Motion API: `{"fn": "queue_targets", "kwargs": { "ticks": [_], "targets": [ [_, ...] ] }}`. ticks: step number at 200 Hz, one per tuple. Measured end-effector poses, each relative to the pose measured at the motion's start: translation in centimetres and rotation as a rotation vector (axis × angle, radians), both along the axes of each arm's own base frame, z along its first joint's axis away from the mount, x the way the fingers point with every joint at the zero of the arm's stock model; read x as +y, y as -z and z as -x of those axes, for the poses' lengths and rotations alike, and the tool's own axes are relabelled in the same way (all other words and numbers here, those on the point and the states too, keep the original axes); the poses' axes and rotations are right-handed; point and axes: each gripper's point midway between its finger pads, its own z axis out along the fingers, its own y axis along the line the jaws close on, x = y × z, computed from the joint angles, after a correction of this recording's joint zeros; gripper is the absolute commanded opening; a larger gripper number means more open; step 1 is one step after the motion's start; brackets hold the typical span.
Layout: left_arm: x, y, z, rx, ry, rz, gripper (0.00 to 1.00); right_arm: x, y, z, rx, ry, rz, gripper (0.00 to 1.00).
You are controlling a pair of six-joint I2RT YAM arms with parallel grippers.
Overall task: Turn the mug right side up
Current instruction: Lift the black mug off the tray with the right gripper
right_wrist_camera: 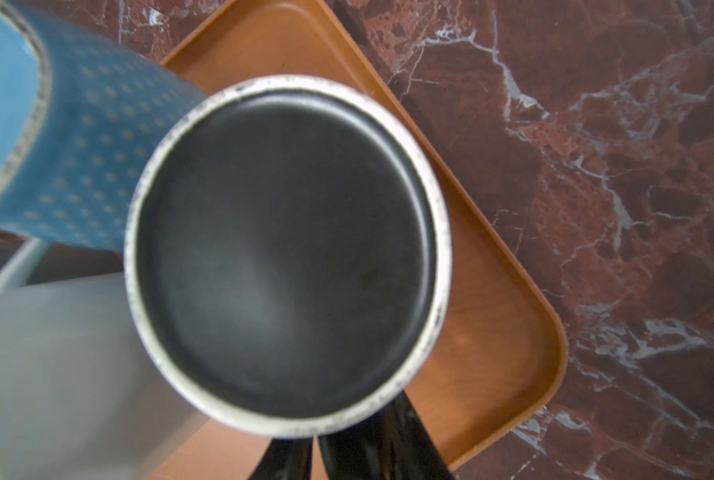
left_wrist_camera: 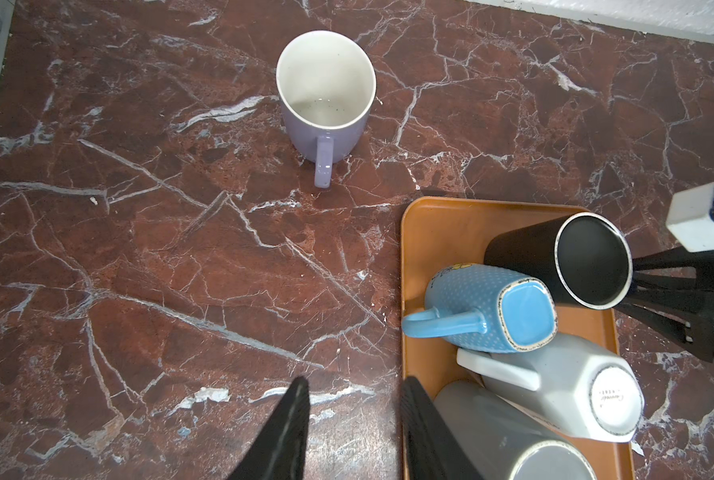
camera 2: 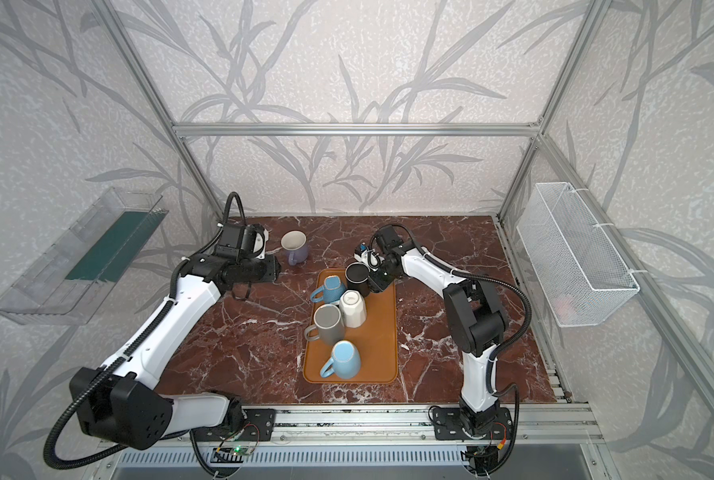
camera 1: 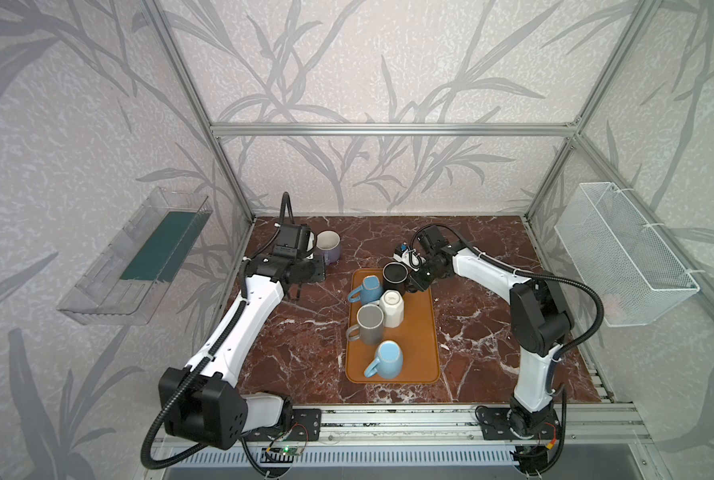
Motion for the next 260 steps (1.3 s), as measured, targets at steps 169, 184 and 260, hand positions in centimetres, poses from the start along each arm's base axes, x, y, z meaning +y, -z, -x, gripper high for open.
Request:
{"fn": "queue_targets", "kwargs": {
  "ticks": [169,184,260],
  "targets": [
    [-1.2,-1.2,0.4,-0.029,0.028,0.076,0.35,-2.2,-1.7,2.4,0.053,0.132,-0.016,0.11],
    [-1.4,-1.4,0.4,-0.034,0.032,0.090,0.35,-2.8,-2.4,2.7,0.058,0.171,-0.042,0.11],
    [-3.2,-1.5,0.7,-0.042,0.069,0.170,0.35,-3.4,-5.5,3.3,0.094,0.301,-0.278,0.09]
  ]
}}
